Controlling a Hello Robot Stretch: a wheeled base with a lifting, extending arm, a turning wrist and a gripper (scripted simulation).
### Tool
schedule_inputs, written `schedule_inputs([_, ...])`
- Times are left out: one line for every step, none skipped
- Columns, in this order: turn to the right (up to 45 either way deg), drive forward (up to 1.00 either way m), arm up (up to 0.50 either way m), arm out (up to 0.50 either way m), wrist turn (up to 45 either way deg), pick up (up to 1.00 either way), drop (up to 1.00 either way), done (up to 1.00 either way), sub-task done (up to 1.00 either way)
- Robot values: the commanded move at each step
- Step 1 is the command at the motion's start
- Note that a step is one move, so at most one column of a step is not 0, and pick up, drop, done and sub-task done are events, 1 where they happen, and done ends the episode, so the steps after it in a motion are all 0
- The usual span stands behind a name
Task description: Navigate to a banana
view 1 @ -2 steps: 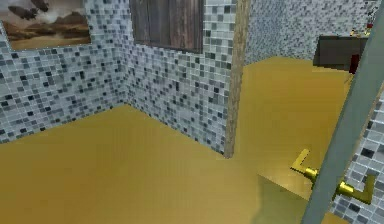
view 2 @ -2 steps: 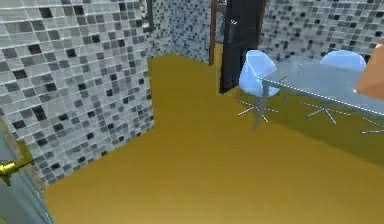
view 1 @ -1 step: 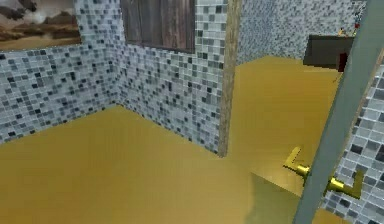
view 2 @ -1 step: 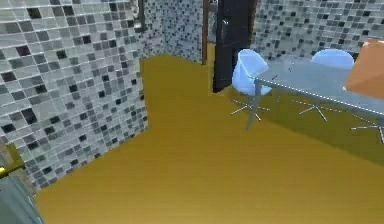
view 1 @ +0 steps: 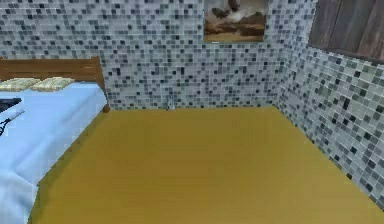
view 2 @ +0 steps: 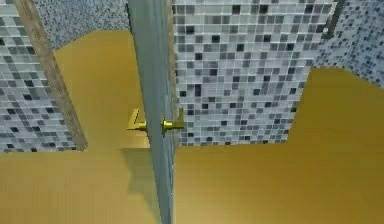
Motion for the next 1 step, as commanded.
schedule_inputs([-18.0,0.00,0.00,0.00,0.0,0.00,0.00,0.00,0.00])
